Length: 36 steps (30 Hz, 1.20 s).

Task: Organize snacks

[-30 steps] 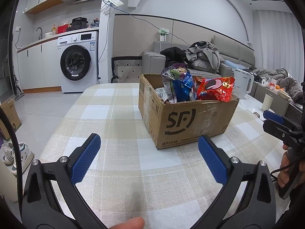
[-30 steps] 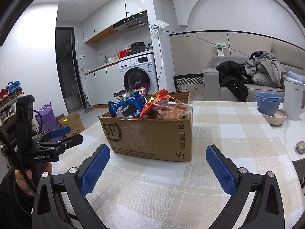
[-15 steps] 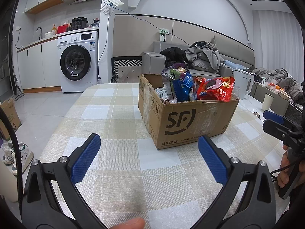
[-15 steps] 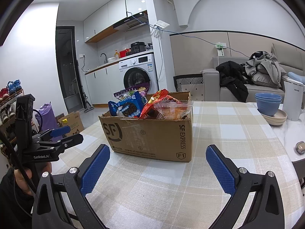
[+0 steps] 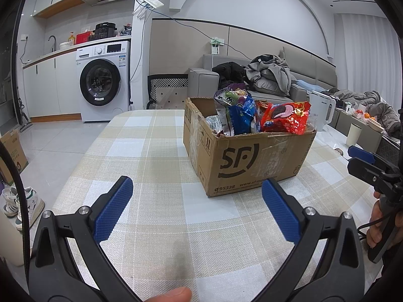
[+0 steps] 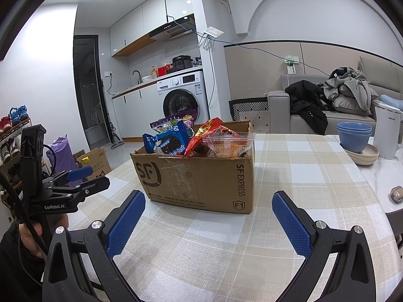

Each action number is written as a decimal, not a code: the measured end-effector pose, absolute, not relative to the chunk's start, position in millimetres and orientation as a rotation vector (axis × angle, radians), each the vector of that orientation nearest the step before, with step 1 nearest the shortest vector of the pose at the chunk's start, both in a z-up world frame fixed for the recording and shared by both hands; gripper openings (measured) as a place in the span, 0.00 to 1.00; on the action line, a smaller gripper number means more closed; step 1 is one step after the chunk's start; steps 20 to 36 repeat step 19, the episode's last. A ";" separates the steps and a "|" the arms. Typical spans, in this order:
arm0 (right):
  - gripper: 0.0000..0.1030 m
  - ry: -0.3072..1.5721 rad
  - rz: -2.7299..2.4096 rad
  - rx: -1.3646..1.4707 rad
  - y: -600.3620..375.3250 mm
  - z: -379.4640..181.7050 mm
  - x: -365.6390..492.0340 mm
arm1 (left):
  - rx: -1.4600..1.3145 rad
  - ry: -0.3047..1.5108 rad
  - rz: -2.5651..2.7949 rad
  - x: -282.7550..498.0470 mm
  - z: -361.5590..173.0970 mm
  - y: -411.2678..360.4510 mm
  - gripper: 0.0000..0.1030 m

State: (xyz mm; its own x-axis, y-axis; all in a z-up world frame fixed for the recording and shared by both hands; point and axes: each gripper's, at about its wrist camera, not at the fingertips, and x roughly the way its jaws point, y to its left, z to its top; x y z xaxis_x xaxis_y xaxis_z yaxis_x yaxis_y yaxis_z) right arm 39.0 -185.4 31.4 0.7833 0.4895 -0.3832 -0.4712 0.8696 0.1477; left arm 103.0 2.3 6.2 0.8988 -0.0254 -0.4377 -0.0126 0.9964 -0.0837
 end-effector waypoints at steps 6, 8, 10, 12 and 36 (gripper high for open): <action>1.00 0.426 0.518 0.045 -185.4 31.4 38.9 | -0.084 0.453 -0.008 103.4 6.0 1.5 0.99; 1.00 0.426 0.518 0.045 -185.5 31.3 39.1 | -0.085 0.454 -0.007 102.2 6.9 1.5 0.99; 1.00 0.426 0.519 0.046 -185.5 31.3 39.1 | -0.086 0.454 -0.007 103.6 5.7 1.3 0.99; 1.00 0.426 0.518 0.045 -185.4 31.3 39.1 | -0.086 0.453 -0.007 103.3 5.8 1.2 0.99; 1.00 0.427 0.519 0.046 -185.5 31.3 39.2 | -0.083 0.450 -0.008 102.2 6.8 -0.8 0.99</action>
